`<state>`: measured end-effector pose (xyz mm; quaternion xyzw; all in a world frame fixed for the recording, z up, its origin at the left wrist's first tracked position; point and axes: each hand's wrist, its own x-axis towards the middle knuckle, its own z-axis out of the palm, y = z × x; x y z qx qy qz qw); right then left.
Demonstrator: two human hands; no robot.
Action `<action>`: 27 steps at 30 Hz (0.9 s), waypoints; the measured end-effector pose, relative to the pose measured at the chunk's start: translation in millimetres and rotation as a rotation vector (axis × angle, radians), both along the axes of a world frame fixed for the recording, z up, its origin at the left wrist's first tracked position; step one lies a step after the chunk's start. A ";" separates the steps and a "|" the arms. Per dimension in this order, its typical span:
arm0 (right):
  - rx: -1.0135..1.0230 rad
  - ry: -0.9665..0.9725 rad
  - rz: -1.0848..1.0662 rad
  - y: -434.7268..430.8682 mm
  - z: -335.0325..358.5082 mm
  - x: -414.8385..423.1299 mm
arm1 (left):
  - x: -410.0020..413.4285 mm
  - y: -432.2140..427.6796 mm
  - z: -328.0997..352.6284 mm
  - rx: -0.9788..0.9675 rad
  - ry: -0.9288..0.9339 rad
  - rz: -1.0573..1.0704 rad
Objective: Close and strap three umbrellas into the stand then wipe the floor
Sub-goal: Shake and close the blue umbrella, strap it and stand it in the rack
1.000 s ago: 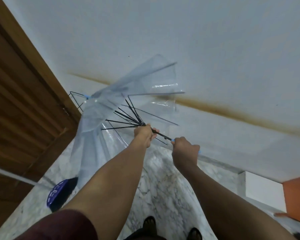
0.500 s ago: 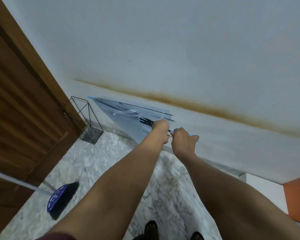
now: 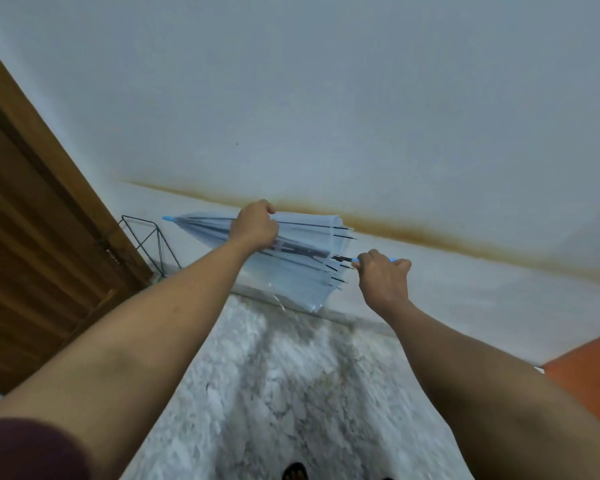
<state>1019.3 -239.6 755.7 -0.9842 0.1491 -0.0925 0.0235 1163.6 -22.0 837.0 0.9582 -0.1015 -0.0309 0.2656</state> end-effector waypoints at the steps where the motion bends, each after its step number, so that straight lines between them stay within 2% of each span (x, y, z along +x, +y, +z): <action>1: 0.009 -0.015 0.011 -6.4 1.6 -1.6 | 3.4 7.7 -6.6 0.120 -0.024 -0.048; 3: 0.027 -0.051 0.029 -18.3 5.0 -5.9 | 6.5 21.5 -18.2 0.304 -0.078 -0.171; 5: 0.031 -0.081 0.041 -28.7 9.0 -11.3 | 6.8 31.0 -25.2 0.421 -0.058 -0.304; 9: 0.094 -0.077 0.049 -44.9 18.5 -20.1 | -1.7 37.9 -34.4 0.523 -0.127 -0.475; 13: 0.230 -0.074 0.023 -55.1 31.7 -27.7 | -15.3 40.3 -37.7 0.596 -0.298 -0.516; 21: 0.380 -0.012 -0.065 -53.5 58.5 -27.8 | -33.4 32.1 -38.0 0.668 -0.480 -0.452; 27: 0.499 0.053 -0.118 -59.6 57.2 -28.3 | -36.3 34.1 -36.4 0.706 -0.606 -0.554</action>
